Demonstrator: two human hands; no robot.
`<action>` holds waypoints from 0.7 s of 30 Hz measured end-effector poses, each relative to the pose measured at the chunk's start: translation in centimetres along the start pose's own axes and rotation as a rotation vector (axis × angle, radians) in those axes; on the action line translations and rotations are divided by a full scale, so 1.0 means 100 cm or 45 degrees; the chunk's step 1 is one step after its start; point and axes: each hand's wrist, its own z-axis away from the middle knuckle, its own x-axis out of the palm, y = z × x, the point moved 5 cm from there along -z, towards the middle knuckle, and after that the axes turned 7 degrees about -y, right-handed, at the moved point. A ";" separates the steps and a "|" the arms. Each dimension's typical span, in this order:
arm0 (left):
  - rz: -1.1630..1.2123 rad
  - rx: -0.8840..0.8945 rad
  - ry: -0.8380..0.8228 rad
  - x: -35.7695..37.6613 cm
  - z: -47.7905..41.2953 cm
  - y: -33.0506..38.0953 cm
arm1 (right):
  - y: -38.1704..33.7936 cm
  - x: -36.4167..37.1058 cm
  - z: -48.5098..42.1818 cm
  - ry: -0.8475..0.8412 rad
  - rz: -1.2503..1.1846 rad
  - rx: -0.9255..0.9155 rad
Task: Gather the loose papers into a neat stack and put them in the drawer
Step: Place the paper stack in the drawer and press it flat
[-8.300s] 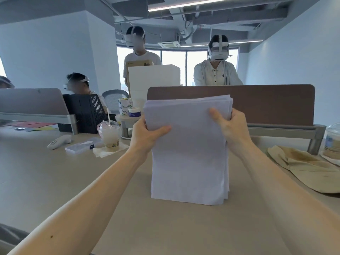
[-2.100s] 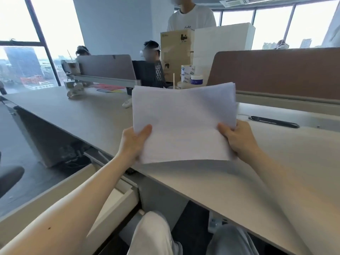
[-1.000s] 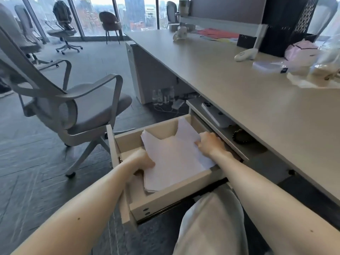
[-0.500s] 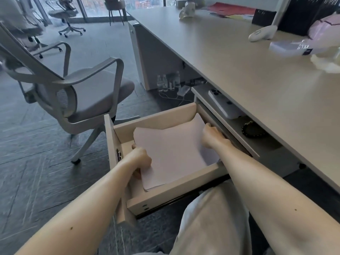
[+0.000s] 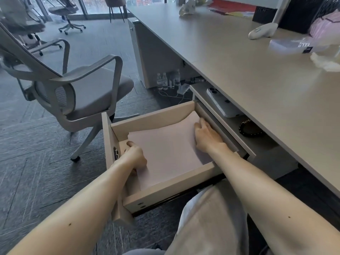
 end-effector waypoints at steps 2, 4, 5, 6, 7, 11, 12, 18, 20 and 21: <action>-0.291 0.048 0.066 -0.003 -0.001 0.000 | -0.002 0.002 -0.002 0.053 0.170 -0.105; -0.394 0.170 0.128 -0.008 0.000 0.006 | -0.004 0.004 -0.002 0.035 0.263 -0.189; -0.485 0.255 0.142 -0.008 0.000 0.009 | -0.005 0.005 -0.002 0.007 0.276 -0.228; -0.556 0.372 0.144 -0.006 0.004 0.015 | -0.006 0.006 -0.002 -0.022 0.244 -0.266; -0.619 0.526 0.137 -0.001 0.007 0.021 | -0.008 0.005 -0.001 -0.055 0.183 -0.299; -0.835 0.920 -0.060 0.033 0.025 0.037 | -0.017 0.005 0.009 -0.298 -0.003 -0.419; -0.911 0.910 -0.095 0.039 0.023 0.036 | -0.017 0.008 0.013 -0.403 -0.011 -0.421; -0.846 0.874 -0.219 0.039 0.015 0.039 | -0.007 0.019 0.022 -0.710 0.198 -0.429; -0.674 0.736 -0.107 0.010 0.004 0.053 | -0.004 0.022 0.021 -0.721 0.242 -0.426; -0.681 0.645 -0.020 -0.006 -0.005 0.057 | -0.004 0.022 0.022 -0.717 0.264 -0.434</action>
